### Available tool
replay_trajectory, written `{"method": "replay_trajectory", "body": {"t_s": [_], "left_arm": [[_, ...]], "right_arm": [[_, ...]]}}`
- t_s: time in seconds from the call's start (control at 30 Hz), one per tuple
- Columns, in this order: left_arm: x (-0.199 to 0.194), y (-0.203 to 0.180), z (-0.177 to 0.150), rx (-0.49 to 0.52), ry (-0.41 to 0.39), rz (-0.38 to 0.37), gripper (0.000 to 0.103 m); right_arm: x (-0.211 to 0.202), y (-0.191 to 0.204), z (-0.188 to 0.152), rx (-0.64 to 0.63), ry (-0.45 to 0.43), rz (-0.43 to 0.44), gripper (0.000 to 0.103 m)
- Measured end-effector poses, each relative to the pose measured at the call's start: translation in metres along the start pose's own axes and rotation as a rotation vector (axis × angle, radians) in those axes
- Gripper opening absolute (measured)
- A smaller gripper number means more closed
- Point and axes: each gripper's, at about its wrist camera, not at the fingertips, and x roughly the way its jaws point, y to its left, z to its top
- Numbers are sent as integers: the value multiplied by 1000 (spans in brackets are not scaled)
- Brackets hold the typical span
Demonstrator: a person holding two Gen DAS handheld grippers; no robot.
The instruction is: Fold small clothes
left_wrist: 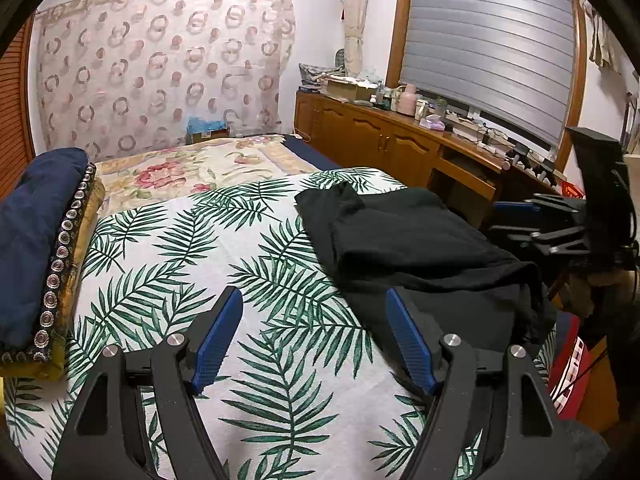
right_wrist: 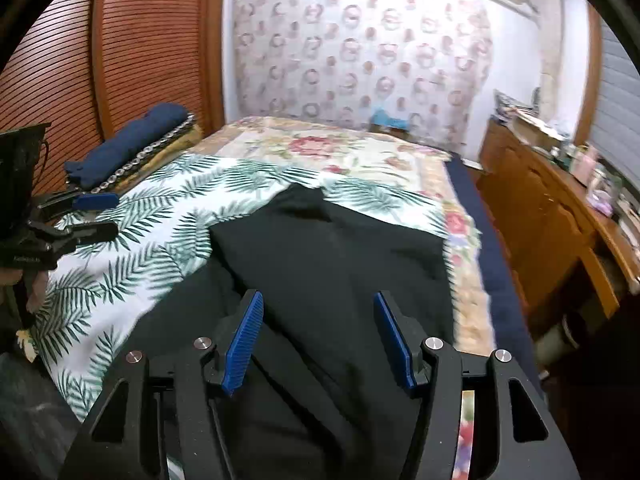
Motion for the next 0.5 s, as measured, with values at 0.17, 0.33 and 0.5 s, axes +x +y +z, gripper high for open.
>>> {"method": "replay_trajectory", "body": {"t_s": [0.17,0.33,0.5], "left_arm": [[-2,5,-1,-9,-5,5,75],[-1,7,-2,-16,-4,7,75],[-1,8,-2,-16,-4,7,75]], "right_arm": [[37,12,15,-48,43,67,59],[76,13,29,-84,110,133,59],[109,15,37,-102,171,153,59]]}}
